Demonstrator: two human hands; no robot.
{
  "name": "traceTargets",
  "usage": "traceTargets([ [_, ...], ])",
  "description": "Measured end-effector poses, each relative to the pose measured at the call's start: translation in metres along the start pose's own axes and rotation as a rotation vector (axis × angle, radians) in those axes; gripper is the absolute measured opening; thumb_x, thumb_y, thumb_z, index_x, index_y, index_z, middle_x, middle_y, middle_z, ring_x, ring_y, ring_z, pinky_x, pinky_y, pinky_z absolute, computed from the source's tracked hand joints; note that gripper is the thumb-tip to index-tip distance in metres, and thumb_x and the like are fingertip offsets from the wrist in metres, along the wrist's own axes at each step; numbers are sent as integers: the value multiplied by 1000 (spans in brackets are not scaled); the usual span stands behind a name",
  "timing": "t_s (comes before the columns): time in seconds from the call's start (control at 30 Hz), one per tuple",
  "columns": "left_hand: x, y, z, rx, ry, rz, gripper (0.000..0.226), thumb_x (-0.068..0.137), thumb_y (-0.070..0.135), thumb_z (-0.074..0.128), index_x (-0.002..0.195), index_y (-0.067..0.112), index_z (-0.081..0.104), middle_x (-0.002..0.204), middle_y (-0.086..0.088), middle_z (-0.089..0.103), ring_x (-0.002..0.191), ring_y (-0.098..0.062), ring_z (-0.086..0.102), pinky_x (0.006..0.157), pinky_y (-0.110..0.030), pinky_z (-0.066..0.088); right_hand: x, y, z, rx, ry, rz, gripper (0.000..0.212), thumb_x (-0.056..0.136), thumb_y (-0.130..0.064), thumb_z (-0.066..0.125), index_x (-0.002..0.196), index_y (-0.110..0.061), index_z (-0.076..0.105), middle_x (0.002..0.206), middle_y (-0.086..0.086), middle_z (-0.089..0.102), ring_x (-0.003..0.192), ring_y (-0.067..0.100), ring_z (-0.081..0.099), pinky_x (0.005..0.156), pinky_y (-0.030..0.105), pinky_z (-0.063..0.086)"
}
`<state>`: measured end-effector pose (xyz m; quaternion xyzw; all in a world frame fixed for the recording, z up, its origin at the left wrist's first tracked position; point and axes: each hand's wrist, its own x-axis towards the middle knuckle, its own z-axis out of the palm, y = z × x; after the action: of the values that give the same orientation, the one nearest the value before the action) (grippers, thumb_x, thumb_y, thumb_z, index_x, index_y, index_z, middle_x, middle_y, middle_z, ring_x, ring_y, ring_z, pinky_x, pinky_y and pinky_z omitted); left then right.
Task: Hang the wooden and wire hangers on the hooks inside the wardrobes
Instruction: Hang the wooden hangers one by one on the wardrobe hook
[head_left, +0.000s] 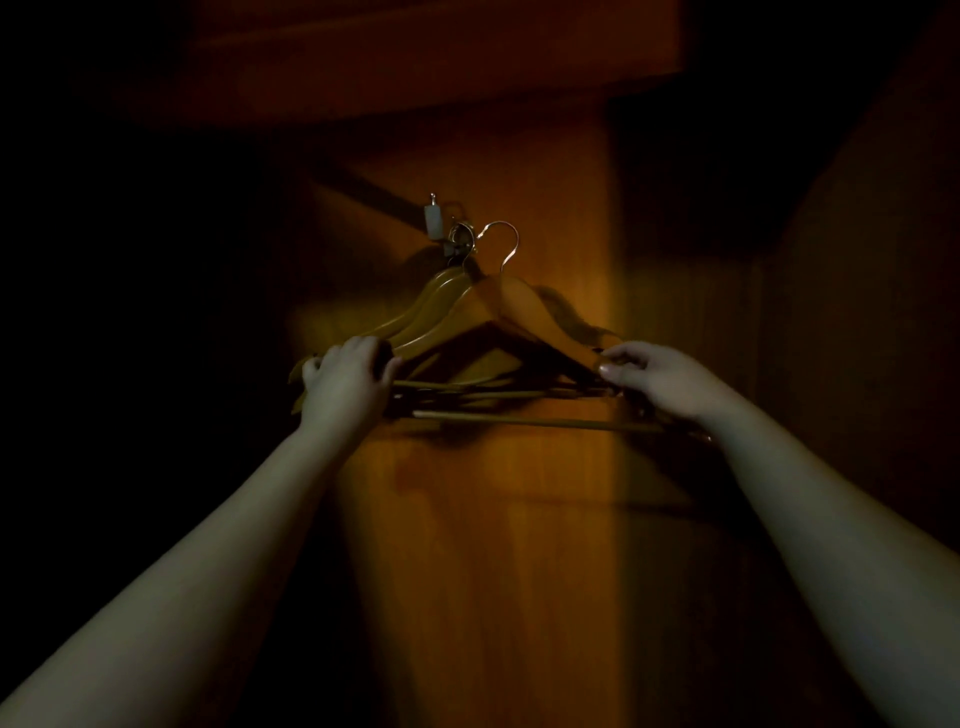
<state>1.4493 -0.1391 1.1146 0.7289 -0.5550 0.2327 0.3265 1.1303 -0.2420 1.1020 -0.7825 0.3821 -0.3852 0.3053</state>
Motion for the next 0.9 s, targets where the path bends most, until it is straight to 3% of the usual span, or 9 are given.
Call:
traceTargets([
  [0.4, 44, -10, 0, -74, 88, -3, 31, 98, 36, 48, 123, 19, 57, 122, -3, 56, 115, -23, 49, 101, -45, 37, 49, -22, -9, 59, -24, 57, 26, 97, -24, 57, 121, -14, 58, 88, 6, 65, 70, 15, 54, 57, 26, 41],
  [0.9, 21, -31, 12, -136, 150, -83, 33, 99, 32, 50, 125, 13, 56, 127, -8, 55, 119, -26, 47, 104, -46, 36, 53, -27, 6, -73, -63, -17, 11, 97, -31, 55, 107, -30, 60, 89, 0, 68, 81, 20, 59, 63, 30, 42],
])
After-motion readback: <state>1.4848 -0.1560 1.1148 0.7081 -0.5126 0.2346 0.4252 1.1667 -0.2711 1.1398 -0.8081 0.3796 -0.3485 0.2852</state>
